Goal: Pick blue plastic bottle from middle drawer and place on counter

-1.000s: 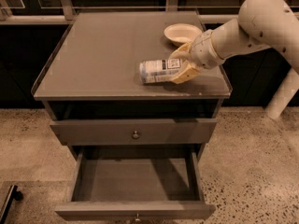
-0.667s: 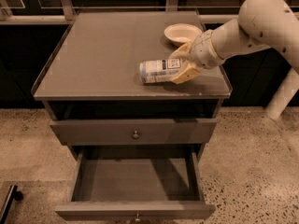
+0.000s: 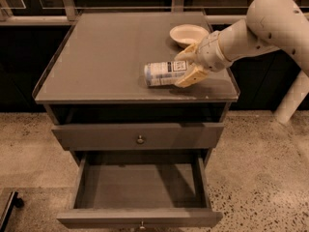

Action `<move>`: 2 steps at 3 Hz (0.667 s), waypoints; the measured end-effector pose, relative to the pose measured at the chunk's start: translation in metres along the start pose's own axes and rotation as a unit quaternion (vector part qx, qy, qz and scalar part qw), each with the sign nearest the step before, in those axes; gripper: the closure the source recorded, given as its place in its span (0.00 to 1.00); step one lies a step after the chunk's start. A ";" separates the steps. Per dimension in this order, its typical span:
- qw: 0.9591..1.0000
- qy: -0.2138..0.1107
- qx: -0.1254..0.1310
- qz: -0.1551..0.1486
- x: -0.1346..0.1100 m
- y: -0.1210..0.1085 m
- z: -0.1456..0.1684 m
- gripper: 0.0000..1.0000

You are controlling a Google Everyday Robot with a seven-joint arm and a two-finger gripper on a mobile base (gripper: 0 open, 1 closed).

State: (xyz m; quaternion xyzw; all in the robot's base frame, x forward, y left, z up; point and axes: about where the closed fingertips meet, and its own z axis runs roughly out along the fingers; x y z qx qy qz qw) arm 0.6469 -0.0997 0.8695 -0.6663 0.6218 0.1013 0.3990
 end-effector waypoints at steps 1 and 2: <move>1.000 0.000 0.000 0.000 0.000 0.000 0.000 0.00; 1.000 0.000 0.000 0.000 0.000 0.000 0.000 0.00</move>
Offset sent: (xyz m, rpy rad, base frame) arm 0.0000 0.0000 0.0000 0.0000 0.0000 0.0001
